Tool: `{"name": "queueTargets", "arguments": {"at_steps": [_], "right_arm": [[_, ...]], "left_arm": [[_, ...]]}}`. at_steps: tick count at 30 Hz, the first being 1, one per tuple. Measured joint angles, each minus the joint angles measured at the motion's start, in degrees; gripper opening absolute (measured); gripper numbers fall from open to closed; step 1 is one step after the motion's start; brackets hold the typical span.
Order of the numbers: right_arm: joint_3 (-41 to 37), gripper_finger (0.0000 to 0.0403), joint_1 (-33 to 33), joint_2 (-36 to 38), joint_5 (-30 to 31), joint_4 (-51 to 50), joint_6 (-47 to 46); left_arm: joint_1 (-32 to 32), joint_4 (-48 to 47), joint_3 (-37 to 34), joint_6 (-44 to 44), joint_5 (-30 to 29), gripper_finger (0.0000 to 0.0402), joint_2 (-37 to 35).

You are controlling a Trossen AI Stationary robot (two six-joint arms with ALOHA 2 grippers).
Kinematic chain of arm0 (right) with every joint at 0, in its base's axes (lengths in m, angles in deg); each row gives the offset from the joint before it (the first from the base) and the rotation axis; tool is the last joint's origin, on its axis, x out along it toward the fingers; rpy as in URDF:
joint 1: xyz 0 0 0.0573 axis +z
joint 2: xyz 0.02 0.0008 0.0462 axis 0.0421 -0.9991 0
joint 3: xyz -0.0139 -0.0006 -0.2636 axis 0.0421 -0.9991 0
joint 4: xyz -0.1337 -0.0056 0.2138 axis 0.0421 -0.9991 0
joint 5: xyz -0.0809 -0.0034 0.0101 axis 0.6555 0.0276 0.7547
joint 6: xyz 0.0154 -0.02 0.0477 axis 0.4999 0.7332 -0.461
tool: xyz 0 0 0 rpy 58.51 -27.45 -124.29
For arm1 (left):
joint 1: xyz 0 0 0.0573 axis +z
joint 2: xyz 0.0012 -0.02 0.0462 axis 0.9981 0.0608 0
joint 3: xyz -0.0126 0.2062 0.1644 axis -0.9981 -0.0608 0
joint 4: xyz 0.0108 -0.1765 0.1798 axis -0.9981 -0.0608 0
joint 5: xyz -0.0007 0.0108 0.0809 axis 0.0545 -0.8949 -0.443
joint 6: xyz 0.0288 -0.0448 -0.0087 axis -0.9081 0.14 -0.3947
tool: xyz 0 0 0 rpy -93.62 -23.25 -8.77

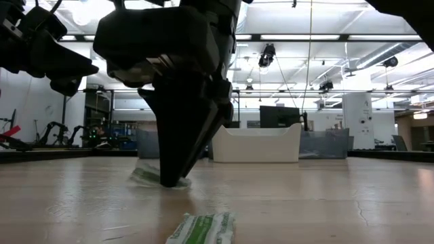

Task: Pick & Place First Aid Supplies
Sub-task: Put the middle green bandage pack into the right gray bin

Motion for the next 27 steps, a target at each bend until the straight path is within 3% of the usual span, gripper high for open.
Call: {"name": "queueTargets", "arguments": {"at_steps": [9,14,21,27], "right_arm": [[-0.1,0.001,-0.6,0.6,-0.2,-1.6,0.0],[-0.6,0.0009,-2.1,3.6,0.8,-12.1,0.2],[-0.4,0.0008,-6.0,13.9,19.1,-31.8,-2.8],[-5.4,0.0008,-13.6,25.9,32.4,-30.8,-3.3]], "left_arm": [[0.0,0.0,0.0,0.0,0.0,0.0094,0.0],[0.0,0.0,0.0,0.0,0.0,0.0094,0.0],[0.0,0.0,0.0,0.0,0.0,0.0094,0.0],[0.0,-0.3,0.0,-1.3,0.0,0.0094,0.0]]}}
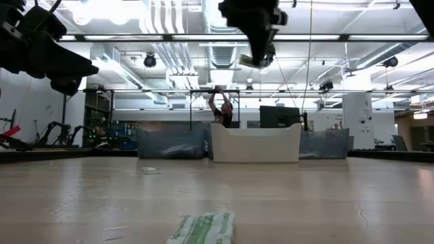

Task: Pick & Place First Aid Supplies
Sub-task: Put the middle green bandage pack into the right gray bin

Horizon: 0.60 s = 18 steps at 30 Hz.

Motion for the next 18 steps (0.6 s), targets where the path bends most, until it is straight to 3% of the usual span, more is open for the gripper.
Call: {"name": "queueTargets", "arguments": {"at_steps": [11,14,18], "right_arm": [[-16.2,0.0008,-24.4,17.3,1.8,0.5,-0.7],[-19.4,0.0008,-31.7,19.6,-2.4,0.7,-2.9],[-22.8,0.0008,-41.3,20.3,-13.5,1.3,-5.7]], "left_arm": [[0.0,-0.1,0.1,-5.3,-1.8,0.0094,0.6],[0.0,-0.1,0.1,-5.9,-3.2,0.0094,0.7],[0.0,-0.1,0.1,-6.3,-4.3,0.0094,0.7]]}}
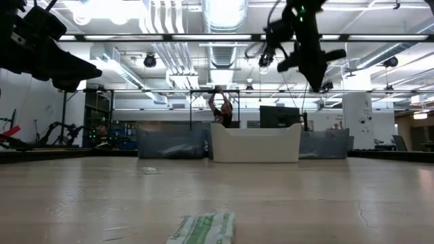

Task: Pick & Place First Aid Supplies
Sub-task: Put the middle green bandage pack into the right gray bin

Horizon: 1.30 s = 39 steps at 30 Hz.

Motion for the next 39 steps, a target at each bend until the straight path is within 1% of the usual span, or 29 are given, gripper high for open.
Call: {"name": "queueTargets", "arguments": {"at_steps": [3,6,8,16,21,25,34,39], "right_arm": [[-3.4,0.0008,-4.5,-0.1,-4.7,3.3,-2.3],[-6.9,0.0008,-6.6,-0.1,-8.7,8.3,-3.7],[-8.8,0.0008,-7.3,-0.1,-10.2,11.5,-4.7],[-13.2,0.0008,-7.5,-1.4,-10.2,18.0,-8.7],[-14.0,0.0008,-7.5,-5.8,-10.0,19.3,-9.0],[-13.9,0.0008,-7.5,-9.3,-7.7,20.2,-9.0],[-13.4,0.0009,-7.7,-13.1,-7.1,22.1,-4.0],[-13.4,0.0031,-7.8,-13.9,-7.1,22.6,-1.1]], "left_arm": [[0.0,0.0,0.0,0.0,-0.2,0.0094,0.0],[0.0,0.0,0.0,0.0,-0.2,0.0094,0.0],[0.0,0.0,0.0,0.0,-0.2,0.0094,0.0],[0.0,0.0,0.0,-0.1,-3.7,0.0094,0.0],[0.0,0.0,0.0,-0.1,-5.7,0.0094,0.0],[0.0,0.0,0.0,-0.1,-5.7,0.0094,0.0],[0.0,0.0,0.0,0.0,-5.7,0.0094,0.0],[0.0,0.0,0.0,-0.3,-5.7,0.0094,0.0]]}}
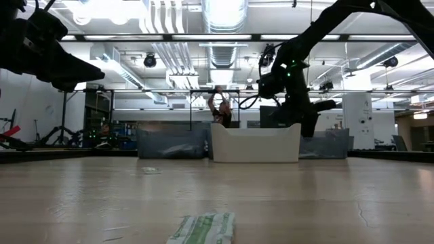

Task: Pick & Place First Aid Supplies
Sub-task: Put the middle green bandage pack into the right gray bin, then put the top green bandage pack into the right gray bin

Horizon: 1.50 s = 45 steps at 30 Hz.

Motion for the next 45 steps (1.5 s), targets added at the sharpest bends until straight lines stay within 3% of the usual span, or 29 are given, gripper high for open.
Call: {"name": "queueTargets", "arguments": {"at_steps": [8,15,18,25,35,40,45], "right_arm": [[1.2,0.0099,-0.6,0.1,-0.5,-0.4,2.0],[6.8,0.0129,1.6,3.3,-14.6,-4.2,2.9],[8.4,0.0132,5.4,6.0,-17.6,-2.9,3.4],[9.4,0.0122,18.9,10.1,-18.1,2.8,7.9],[7.9,0.0104,39.8,10.1,-16.6,21.7,8.2],[7.6,0.0098,45.7,10.1,-11.1,30.1,6.8],[7.5,0.0098,48.7,9.3,-10.3,33.5,6.7]], "left_arm": [[0.0,0.0,0.0,0.0,0.0,0.0094,0.0],[0.0,0.0,0.0,-0.1,0.0,0.0094,0.0],[0.0,0.0,0.0,-0.1,0.0,0.0094,0.0],[0.0,0.0,0.0,-0.1,0.1,0.0094,0.0],[0.0,0.0,0.0,0.0,0.6,0.0094,0.0],[0.0,0.0,0.0,0.0,0.5,0.0094,0.0],[0.0,0.0,0.0,0.1,0.5,0.0094,0.0]]}}
